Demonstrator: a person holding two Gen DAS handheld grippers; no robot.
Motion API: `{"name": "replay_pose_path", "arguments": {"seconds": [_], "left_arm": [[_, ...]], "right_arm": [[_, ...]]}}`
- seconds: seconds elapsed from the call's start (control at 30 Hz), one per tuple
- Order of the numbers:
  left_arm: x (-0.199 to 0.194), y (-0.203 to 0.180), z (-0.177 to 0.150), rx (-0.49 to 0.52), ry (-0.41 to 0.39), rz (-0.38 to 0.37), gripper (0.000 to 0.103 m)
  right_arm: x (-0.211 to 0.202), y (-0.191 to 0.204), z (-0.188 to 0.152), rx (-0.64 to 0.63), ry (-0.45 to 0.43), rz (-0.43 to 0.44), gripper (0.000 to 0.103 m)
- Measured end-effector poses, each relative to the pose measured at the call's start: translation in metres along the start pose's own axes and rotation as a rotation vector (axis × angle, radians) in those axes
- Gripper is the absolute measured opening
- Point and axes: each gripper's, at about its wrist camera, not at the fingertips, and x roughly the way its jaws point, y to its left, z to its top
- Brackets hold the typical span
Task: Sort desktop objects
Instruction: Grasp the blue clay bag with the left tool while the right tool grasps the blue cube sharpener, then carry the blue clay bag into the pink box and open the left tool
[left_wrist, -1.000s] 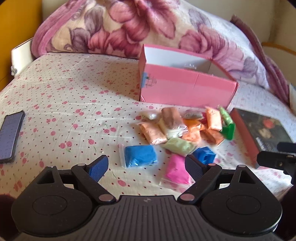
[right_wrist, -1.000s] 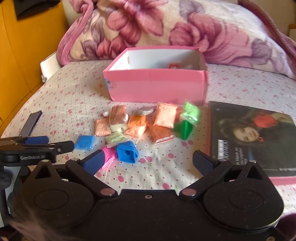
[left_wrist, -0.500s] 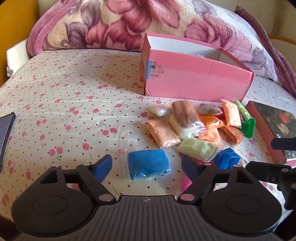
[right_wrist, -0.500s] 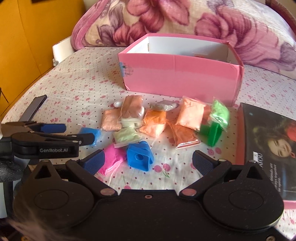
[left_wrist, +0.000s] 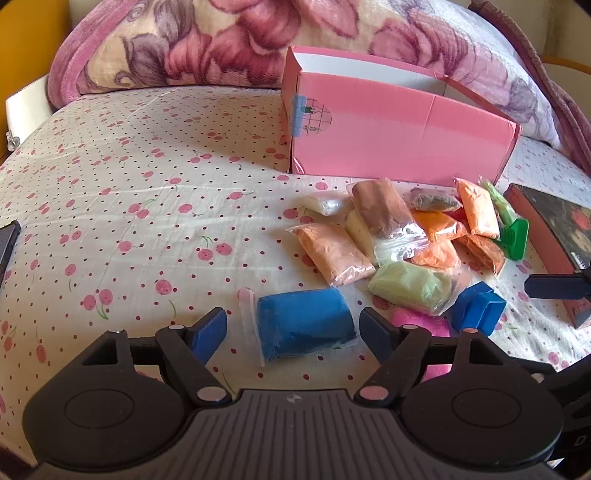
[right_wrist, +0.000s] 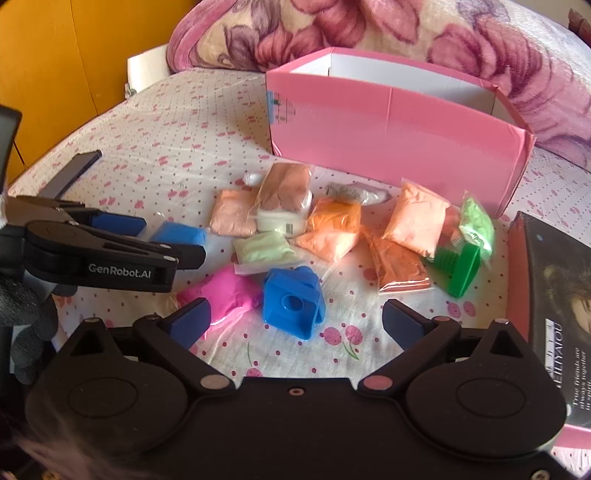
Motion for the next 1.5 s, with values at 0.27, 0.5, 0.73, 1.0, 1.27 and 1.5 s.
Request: {"name": "replay_pose_path", "arguments": {"seconds": [0.27,0.5,0.73,1.0,1.27,1.5], "left_arm": [[0.002,0.005,0.0,-0.017,-0.005,-0.015,0.054],[-0.004,0.014,0.002,-0.049,-0.024,-0.001,0.053],[-0.017,0.01,0.005,-0.043,-0.043,-0.007,0.053],[-0.036,-0.001,0.011,-0.043,-0.038,-0.057,0.052],[-0.044,-0.017,0.054,-0.038,-0.068,-0.117,0.052],[-0.039,-0.037,0.129,0.007,-0.141,-0.15,0.052]], "right_arm": [[0.008,-0.005,0.002,0.026,-0.008,0.014,0.081],[0.015,-0.009,0.003,0.049,-0.016,0.026,0.07],[0.021,-0.011,-0.004,0.072,-0.026,0.049,0.04],[0.005,-0.027,-0.01,0.106,-0.055,0.058,0.04],[0.009,-0.032,-0.012,0.145,-0.052,0.054,0.04],[0.015,-0.035,-0.013,0.175,-0.05,0.056,0.04]]}}
